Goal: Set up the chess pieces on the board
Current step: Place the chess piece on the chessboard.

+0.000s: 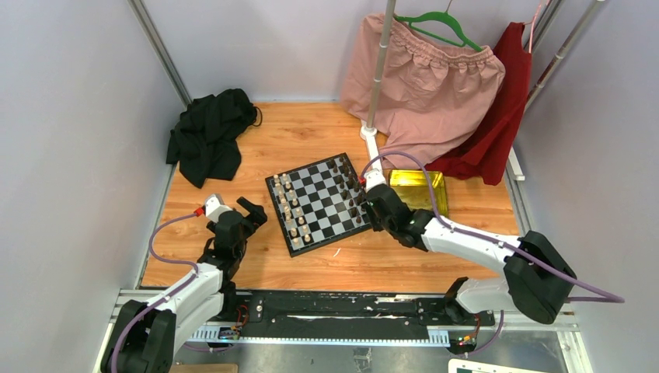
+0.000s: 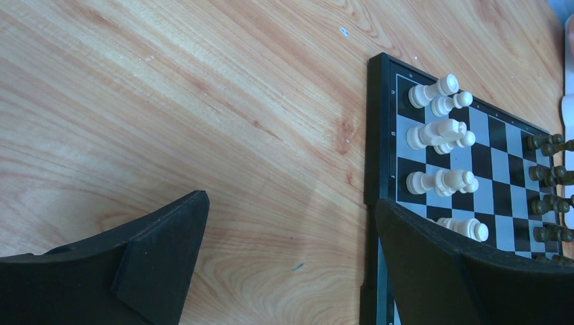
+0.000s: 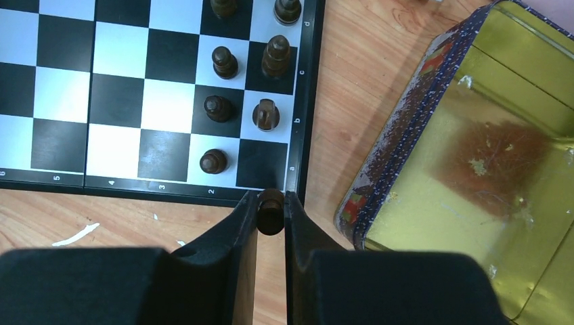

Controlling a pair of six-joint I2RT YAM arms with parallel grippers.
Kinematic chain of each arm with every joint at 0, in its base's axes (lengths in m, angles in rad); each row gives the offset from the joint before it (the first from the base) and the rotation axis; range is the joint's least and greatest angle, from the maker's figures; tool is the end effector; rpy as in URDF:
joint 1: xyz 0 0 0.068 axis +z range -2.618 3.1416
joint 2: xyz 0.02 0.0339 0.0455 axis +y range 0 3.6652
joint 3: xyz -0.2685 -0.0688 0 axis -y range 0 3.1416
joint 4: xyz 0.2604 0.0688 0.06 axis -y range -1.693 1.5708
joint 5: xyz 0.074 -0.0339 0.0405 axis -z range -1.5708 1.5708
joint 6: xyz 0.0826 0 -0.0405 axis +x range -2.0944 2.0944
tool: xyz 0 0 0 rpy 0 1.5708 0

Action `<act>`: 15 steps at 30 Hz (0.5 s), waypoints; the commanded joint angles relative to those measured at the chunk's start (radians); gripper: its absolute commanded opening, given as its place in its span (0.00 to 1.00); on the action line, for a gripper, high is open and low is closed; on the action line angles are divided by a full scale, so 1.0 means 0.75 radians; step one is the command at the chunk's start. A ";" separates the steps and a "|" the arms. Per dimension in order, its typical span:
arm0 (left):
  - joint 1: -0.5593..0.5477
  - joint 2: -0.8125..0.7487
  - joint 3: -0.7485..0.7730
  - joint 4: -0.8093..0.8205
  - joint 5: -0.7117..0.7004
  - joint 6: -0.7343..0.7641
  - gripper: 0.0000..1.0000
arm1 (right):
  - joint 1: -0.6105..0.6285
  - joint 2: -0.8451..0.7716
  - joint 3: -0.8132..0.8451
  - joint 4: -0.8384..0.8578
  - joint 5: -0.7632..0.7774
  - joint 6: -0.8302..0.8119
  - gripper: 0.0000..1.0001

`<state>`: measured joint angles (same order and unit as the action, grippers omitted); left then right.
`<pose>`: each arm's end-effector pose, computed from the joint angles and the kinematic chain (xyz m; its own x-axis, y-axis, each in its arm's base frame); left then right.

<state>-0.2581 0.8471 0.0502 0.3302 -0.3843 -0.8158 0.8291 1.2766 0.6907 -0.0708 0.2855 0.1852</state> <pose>0.2028 -0.0215 0.1027 -0.2347 -0.6363 -0.7348 -0.3765 0.7565 -0.5348 0.2290 0.2156 0.1829 -0.5079 -0.2928 -0.8101 -0.4713 0.8817 -0.0232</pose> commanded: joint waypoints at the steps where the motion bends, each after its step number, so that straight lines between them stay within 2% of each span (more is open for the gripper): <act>1: 0.005 0.004 0.018 0.006 0.003 -0.002 1.00 | 0.051 0.021 -0.058 0.152 0.123 0.004 0.00; 6: 0.005 0.003 0.018 0.006 0.005 -0.002 1.00 | 0.073 0.059 -0.123 0.269 0.168 0.029 0.00; 15: 0.005 0.000 0.017 0.006 0.007 -0.002 1.00 | 0.078 0.145 -0.116 0.326 0.174 0.049 0.00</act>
<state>-0.2581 0.8471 0.0502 0.3302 -0.3840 -0.8158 0.8711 1.3693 0.6075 0.1215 0.3805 0.1989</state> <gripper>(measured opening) 0.997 0.187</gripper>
